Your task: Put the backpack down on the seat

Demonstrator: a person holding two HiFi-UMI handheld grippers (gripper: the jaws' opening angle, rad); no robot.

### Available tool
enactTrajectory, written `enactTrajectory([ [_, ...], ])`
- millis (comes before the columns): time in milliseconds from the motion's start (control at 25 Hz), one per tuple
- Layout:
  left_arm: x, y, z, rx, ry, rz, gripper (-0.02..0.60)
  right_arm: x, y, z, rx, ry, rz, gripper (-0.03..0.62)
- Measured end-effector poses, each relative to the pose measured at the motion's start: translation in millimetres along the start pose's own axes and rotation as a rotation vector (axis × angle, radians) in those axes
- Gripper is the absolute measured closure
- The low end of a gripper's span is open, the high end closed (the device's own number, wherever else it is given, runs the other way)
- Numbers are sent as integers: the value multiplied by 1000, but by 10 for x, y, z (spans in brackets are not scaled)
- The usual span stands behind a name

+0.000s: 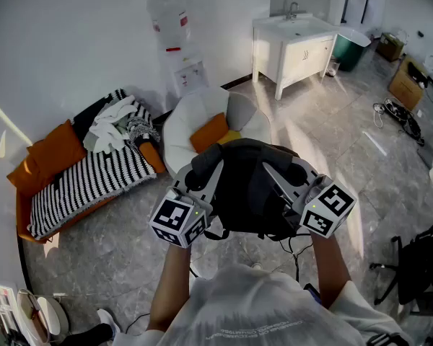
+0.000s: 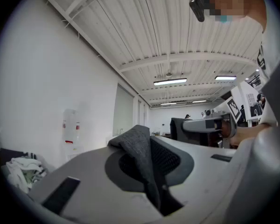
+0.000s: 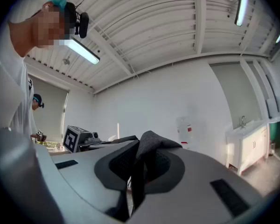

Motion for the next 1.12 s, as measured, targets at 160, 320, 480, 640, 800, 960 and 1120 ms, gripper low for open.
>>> enactTrajectory([
  [160, 9, 22, 24, 9, -4, 3, 522, -1, 21, 42, 2, -20, 19, 562],
  [320, 50, 83, 18, 40, -1, 1, 522, -44, 64, 52, -37, -44, 39, 562],
  [480, 163, 120, -3, 6, -23, -30, 522, -76, 141, 47, -76, -59, 45, 562],
  [640, 224, 211, -12, -32, -23, 43, 523, -129, 298, 45, -49, -55, 52, 562],
  [800, 283, 265, 44, -59, -45, 26, 524, -176, 370, 70, -49, -69, 34, 562],
  [960, 342, 357, 111, -76, -34, -11, 523, -237, 442, 126, -36, -89, 15, 562],
  [1120, 431, 485, 241, -63, -86, -55, 525, -348, 531, 247, -23, -117, -11, 562],
])
Point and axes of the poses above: the fingertips, and each gripper's own axes: x forward along the fingers, y to its right, z out of its underside, the point moved 6 cm from there along -x, backward along the fingers, and after that the axes turned 8 degrees about z, right-handed, at the moved point
